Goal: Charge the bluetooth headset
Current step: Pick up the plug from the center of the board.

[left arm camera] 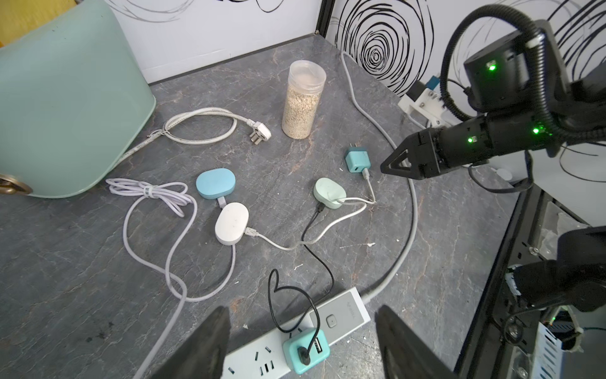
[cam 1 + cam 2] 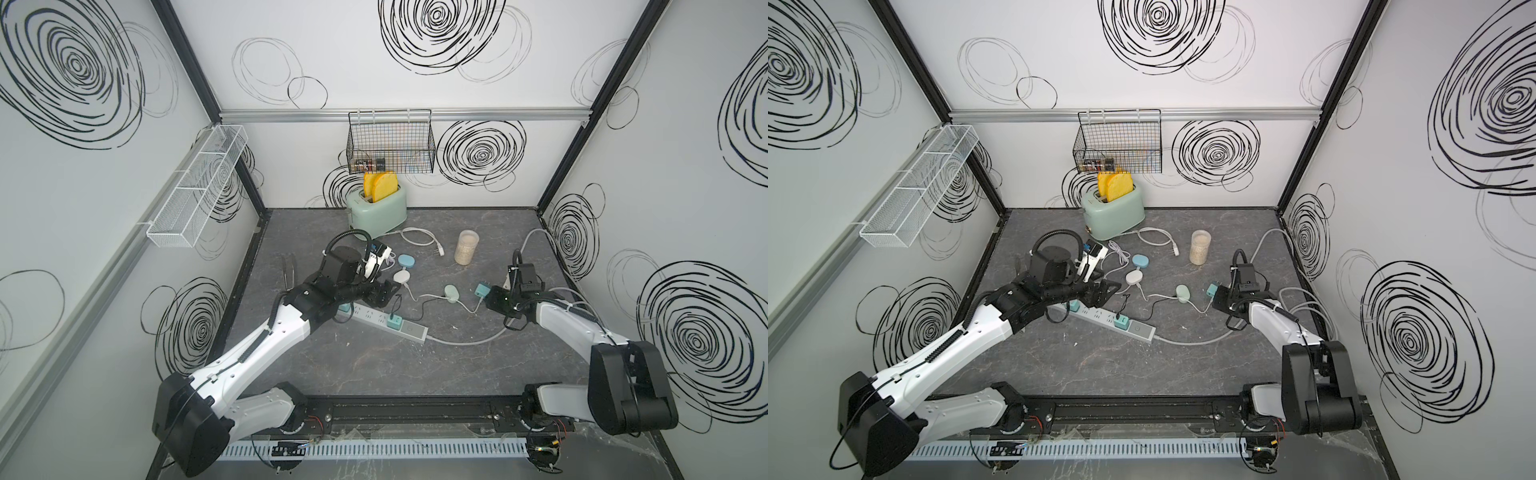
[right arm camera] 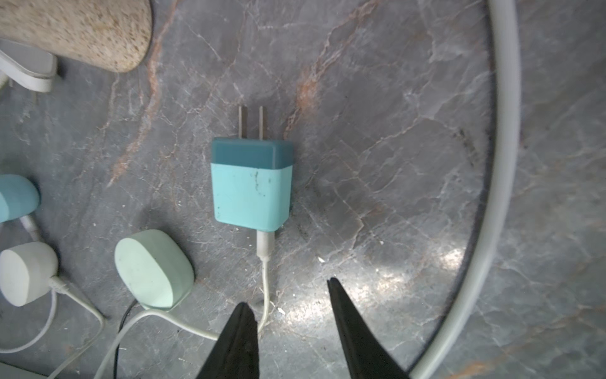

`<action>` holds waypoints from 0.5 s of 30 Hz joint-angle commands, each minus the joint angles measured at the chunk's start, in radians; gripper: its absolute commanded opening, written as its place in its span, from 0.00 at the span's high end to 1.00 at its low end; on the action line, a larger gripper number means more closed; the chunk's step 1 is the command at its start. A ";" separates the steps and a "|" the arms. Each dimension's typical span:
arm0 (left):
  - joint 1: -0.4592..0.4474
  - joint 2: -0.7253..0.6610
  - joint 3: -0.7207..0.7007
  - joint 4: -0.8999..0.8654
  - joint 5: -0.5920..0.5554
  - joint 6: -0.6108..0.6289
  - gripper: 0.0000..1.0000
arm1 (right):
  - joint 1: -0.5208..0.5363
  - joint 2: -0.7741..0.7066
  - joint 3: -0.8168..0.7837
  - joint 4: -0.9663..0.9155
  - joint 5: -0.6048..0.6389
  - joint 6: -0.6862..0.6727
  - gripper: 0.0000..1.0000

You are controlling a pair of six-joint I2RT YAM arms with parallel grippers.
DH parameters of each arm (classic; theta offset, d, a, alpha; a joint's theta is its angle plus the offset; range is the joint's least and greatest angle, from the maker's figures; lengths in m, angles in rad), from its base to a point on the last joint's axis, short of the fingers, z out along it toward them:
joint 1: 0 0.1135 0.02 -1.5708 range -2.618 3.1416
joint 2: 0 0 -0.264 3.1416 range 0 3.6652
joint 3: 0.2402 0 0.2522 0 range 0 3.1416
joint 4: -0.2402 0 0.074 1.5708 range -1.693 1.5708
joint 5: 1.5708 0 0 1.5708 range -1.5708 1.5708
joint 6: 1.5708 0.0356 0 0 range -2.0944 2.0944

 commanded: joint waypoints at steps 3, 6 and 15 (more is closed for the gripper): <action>0.005 -0.019 -0.012 0.032 0.053 -0.019 0.27 | 0.017 0.022 -0.011 0.033 -0.009 0.052 0.61; 0.007 -0.020 -0.012 0.030 0.057 -0.020 0.27 | 0.027 0.047 -0.005 0.044 -0.012 0.057 0.61; 0.009 -0.024 -0.021 0.034 0.058 -0.026 0.27 | 0.036 0.115 0.015 0.104 -0.008 0.085 0.64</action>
